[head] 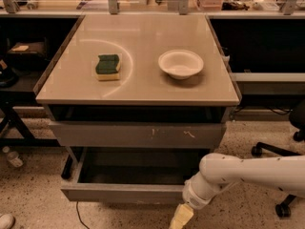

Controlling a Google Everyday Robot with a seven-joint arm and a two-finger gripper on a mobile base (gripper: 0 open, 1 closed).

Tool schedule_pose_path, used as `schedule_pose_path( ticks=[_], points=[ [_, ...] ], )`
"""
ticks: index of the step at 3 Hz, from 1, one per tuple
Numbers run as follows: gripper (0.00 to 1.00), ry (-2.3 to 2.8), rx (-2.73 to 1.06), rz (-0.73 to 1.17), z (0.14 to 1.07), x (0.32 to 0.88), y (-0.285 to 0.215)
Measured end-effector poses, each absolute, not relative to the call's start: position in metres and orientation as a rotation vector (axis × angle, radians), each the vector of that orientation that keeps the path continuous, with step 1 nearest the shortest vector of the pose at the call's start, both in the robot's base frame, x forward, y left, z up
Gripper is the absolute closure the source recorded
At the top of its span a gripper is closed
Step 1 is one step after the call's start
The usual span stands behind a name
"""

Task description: Open middle drawer

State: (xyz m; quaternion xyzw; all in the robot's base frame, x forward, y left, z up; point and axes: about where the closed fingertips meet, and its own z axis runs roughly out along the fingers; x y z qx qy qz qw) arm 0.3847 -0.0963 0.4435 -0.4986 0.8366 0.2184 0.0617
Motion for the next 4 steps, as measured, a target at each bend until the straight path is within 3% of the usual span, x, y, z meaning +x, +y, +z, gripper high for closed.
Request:
schedule_pose_path(
  ticks=[4],
  points=[
    [0.0,2.431,-1.605,0.643,0.431,0.398,-0.076]
  ],
)
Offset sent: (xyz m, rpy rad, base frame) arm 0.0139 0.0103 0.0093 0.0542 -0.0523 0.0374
